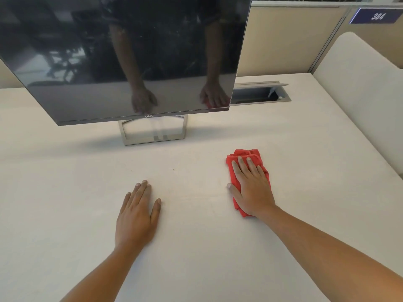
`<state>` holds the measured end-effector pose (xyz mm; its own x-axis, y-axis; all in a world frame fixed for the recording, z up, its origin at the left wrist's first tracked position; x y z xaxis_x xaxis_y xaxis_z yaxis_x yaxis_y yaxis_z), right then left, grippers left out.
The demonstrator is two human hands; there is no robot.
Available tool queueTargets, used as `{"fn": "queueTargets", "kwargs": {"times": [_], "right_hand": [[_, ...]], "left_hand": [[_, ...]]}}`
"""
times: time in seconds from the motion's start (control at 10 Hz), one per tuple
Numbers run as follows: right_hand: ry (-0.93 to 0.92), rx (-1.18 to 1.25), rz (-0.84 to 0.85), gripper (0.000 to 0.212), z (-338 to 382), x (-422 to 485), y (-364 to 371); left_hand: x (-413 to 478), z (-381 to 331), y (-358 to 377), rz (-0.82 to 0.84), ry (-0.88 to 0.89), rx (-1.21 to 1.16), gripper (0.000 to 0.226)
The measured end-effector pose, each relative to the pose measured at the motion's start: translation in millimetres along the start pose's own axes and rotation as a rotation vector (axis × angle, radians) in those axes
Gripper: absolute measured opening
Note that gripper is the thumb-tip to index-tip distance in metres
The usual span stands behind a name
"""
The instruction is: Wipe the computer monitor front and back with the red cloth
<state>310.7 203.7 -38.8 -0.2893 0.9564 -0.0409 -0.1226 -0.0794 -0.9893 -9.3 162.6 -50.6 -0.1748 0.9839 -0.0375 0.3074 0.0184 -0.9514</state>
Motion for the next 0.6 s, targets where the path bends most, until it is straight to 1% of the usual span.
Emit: {"fn": "queueTargets", "kwargs": {"times": [0.1, 0.4, 0.5, 0.6], "right_hand": [[-0.035, 0.008, 0.000, 0.073, -2.2, 3.4, -1.3], [-0.011, 0.009, 0.008, 0.076, 0.0, 2.1, -2.0], [0.001, -0.048, 0.000, 0.082, 3.8, 4.4, -9.2], [-0.014, -0.026, -0.056, 0.089, 25.2, 5.5, -24.4]], "left_hand": [[0.0, -0.7, -0.1, 0.001, 0.002, 0.001, 0.073], [-1.4, -1.2, -1.4, 0.030, 0.000, -0.011, 0.077], [-0.7, -0.4, -2.1, 0.049, 0.001, -0.026, 0.080], [-1.4, -2.6, -3.3, 0.075, -0.008, -0.052, 0.086]]}}
Point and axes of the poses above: each hand's wrist, its own x-axis towards the middle knuckle, its own y-axis out of the palm, z = x × y, the point moved 10 cm from there along x, towards the middle knuckle, and after that the axes turned 11 degrees about -y, right-handed, at the moved point
